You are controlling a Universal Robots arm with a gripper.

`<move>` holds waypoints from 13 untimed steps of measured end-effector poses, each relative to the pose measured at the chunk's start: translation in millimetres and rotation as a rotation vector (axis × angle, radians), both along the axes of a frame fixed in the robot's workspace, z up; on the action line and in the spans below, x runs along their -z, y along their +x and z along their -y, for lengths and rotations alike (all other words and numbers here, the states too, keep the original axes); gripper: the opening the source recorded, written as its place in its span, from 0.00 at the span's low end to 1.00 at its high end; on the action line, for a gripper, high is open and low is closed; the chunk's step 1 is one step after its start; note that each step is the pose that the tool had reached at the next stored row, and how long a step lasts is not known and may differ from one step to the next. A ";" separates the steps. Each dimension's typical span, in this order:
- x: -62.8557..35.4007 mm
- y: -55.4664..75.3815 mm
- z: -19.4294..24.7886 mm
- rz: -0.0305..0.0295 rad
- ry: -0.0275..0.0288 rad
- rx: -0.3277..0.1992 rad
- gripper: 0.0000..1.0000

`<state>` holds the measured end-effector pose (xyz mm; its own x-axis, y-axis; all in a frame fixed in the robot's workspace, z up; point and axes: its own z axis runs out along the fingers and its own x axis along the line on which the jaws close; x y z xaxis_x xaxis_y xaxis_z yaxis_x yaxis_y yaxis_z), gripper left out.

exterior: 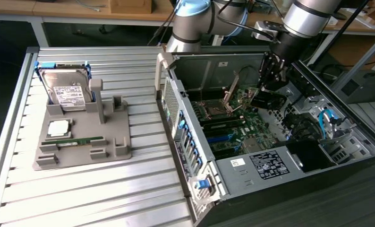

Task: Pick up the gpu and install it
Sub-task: 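Pick up the gpu and move the gpu toward the slot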

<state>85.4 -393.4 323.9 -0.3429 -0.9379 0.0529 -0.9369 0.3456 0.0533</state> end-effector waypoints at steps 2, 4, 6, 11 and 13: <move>0.0 -0.3 0.3 0.0000 0.0000 -0.030 0.27; 0.1 -0.6 0.5 0.0000 0.0000 -0.056 0.27; 0.2 -0.7 0.5 0.0001 0.0002 -0.083 0.27; 0.3 -0.9 0.6 0.0001 0.0002 -0.163 0.27; 0.4 -0.9 0.6 0.0001 0.0002 -0.202 0.27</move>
